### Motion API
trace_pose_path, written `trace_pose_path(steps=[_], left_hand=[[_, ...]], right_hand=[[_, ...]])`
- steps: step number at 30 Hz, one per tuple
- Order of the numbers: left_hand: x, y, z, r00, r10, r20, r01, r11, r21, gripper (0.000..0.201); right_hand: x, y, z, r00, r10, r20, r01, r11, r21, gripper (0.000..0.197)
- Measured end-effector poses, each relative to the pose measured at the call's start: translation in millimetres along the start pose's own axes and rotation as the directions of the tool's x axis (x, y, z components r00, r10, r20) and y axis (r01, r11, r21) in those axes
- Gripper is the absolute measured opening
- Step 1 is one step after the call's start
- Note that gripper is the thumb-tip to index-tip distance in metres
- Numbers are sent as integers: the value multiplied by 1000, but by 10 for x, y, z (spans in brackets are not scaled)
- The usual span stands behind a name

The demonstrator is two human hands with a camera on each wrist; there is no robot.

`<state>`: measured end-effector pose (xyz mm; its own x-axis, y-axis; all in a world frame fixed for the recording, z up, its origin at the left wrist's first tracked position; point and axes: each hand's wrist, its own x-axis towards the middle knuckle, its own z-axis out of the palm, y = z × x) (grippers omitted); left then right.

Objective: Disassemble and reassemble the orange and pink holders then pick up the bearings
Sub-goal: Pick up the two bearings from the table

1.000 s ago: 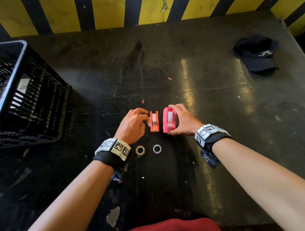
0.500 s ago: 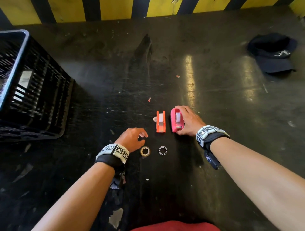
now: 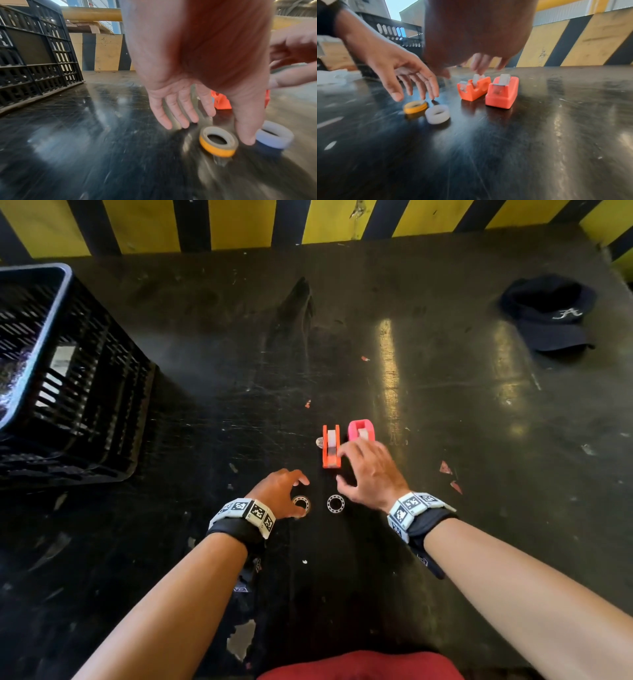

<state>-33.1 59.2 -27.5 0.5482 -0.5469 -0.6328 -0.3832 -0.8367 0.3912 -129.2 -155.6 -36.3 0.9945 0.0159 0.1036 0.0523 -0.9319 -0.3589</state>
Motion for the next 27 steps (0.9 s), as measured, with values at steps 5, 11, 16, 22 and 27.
trace_pose_path(steps=[5, 11, 16, 22, 27], left_hand=[[-91, -24, 175, 999, 21, -43, -17, 996, 89, 65], [-127, -56, 318, 992, 36, -124, -22, 993, 116, 56], [-96, -140, 95, 977, -8, -211, 13, 1000, 23, 53], [87, -288, -428, 924, -67, -377, 69, 998, -7, 44], [279, -385, -565, 914, -118, -388, 123, 992, -11, 43]], right_hand=[[-191, -147, 155, 889, -63, 453, 20, 995, 100, 54], [-297, -170, 302, 872, -9, 490, -8, 999, 34, 45], [-25, -298, 167, 912, -124, 390, 105, 992, 68, 37], [776, -571, 12, 953, -87, 290, 105, 993, -46, 39], [1170, -627, 142, 909, 10, 417, 80, 977, -199, 48]])
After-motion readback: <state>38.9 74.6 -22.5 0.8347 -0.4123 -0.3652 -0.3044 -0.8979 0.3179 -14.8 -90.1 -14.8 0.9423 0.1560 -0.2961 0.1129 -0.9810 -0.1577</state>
